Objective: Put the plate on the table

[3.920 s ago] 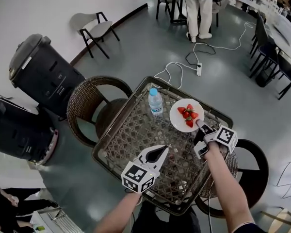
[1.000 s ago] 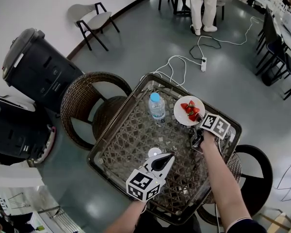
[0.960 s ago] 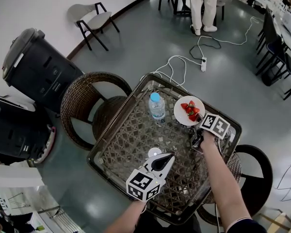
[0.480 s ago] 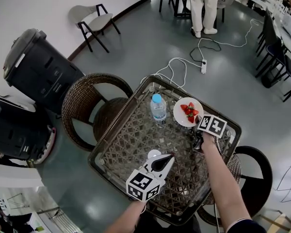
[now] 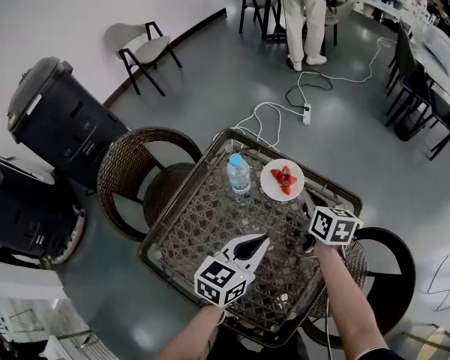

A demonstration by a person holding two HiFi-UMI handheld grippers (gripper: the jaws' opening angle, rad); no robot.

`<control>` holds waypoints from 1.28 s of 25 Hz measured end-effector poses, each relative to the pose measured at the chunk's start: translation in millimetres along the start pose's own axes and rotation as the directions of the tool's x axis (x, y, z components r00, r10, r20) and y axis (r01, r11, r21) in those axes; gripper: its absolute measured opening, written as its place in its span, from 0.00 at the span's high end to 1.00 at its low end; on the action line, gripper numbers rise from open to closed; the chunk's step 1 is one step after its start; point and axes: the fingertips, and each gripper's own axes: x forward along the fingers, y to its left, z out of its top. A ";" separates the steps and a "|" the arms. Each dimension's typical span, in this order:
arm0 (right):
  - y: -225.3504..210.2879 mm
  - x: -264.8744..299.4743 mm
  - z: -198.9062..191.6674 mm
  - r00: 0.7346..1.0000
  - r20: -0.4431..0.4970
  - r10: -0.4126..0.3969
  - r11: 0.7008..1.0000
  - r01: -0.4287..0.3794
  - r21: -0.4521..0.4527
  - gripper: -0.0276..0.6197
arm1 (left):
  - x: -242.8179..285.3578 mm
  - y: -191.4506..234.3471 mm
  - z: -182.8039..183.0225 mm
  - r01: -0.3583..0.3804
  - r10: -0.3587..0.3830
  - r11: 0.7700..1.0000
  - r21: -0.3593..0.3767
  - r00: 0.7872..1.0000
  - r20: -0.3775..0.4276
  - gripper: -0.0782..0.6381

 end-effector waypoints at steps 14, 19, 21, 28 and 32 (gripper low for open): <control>122.2 -139.6 46.6 0.941 0.195 0.277 0.932 -0.215 -0.291 0.95 | -27.8 -49.9 53.1 0.057 -0.060 0.996 0.062 0.997 0.044 0.88; 150.9 -169.0 52.4 0.922 0.228 0.312 0.896 -0.206 -0.393 0.95 | -42.2 -61.7 64.5 0.064 -0.069 0.994 0.084 0.996 0.061 0.88; 155.5 -177.0 52.5 0.920 0.236 0.312 0.893 -0.199 -0.404 0.95 | -47.2 -65.8 67.1 0.069 -0.075 0.994 0.090 0.995 0.066 0.88; 160.8 -194.4 50.1 0.916 0.261 0.304 0.894 -0.180 -0.410 0.95 | -55.1 -76.5 65.4 0.093 -0.099 0.990 0.103 0.993 0.060 0.88; 162.9 -200.8 47.8 0.914 0.274 0.299 0.901 -0.175 -0.397 0.95 | -59.1 -81.4 64.1 0.103 -0.109 0.988 0.114 0.993 0.051 0.88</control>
